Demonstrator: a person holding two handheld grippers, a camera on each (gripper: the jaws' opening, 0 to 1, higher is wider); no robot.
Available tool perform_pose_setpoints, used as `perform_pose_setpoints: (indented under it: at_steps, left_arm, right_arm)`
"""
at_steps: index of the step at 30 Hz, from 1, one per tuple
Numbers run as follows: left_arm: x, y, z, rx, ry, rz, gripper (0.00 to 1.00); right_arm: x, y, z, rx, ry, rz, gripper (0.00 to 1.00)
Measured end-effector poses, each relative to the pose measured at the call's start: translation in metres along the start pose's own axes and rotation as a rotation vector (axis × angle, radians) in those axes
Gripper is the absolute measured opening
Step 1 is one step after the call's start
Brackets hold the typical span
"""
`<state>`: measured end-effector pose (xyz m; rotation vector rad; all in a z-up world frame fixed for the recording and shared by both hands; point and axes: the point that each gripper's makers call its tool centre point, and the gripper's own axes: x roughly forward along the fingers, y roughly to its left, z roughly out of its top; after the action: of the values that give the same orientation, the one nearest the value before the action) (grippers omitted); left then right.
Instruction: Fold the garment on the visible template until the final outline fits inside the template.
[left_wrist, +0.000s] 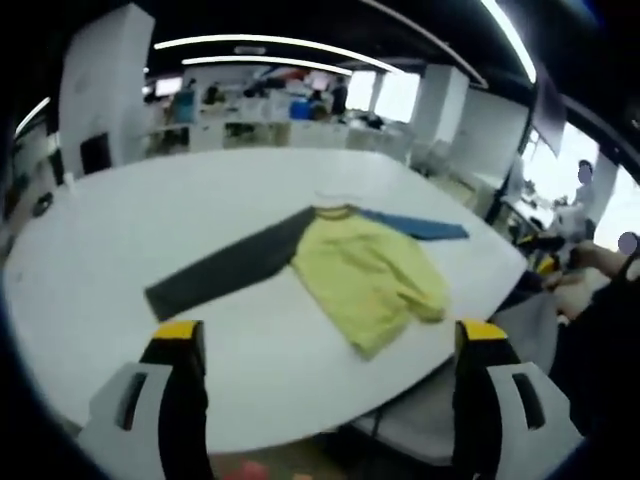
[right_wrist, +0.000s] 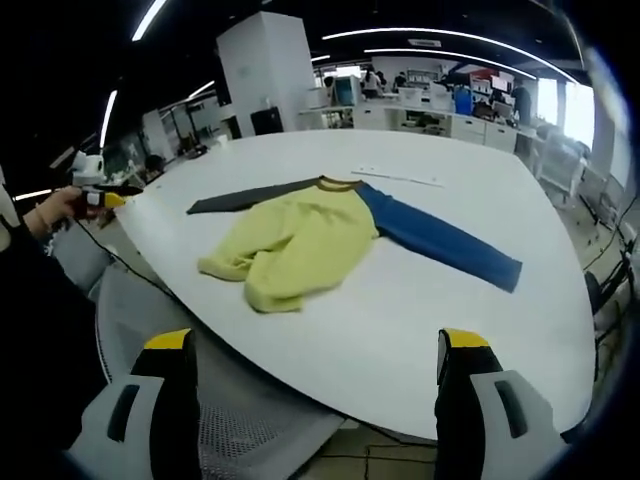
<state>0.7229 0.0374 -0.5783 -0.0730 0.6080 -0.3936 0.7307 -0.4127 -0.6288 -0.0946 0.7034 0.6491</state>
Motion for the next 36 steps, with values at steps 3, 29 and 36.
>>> perform_pose_setpoints:
  at_steps: [3,29,36]
  left_arm:
    - [-0.001,-0.004,-0.008,-0.011,-0.002,-0.009,0.99]
    - [0.026,-0.008,-0.041,0.029,0.114,-0.021,0.95]
    - [0.059,-0.024,-0.066,0.046,0.185,-0.072,0.85]
  right_arm:
    - [-0.001,-0.001,-0.006,0.015,0.001,-0.003,1.0]
    - [0.019,-0.003,-0.016,0.016,0.035,0.014,0.95]
    - [0.035,-0.002,-0.022,0.014,0.067,0.038,0.92]
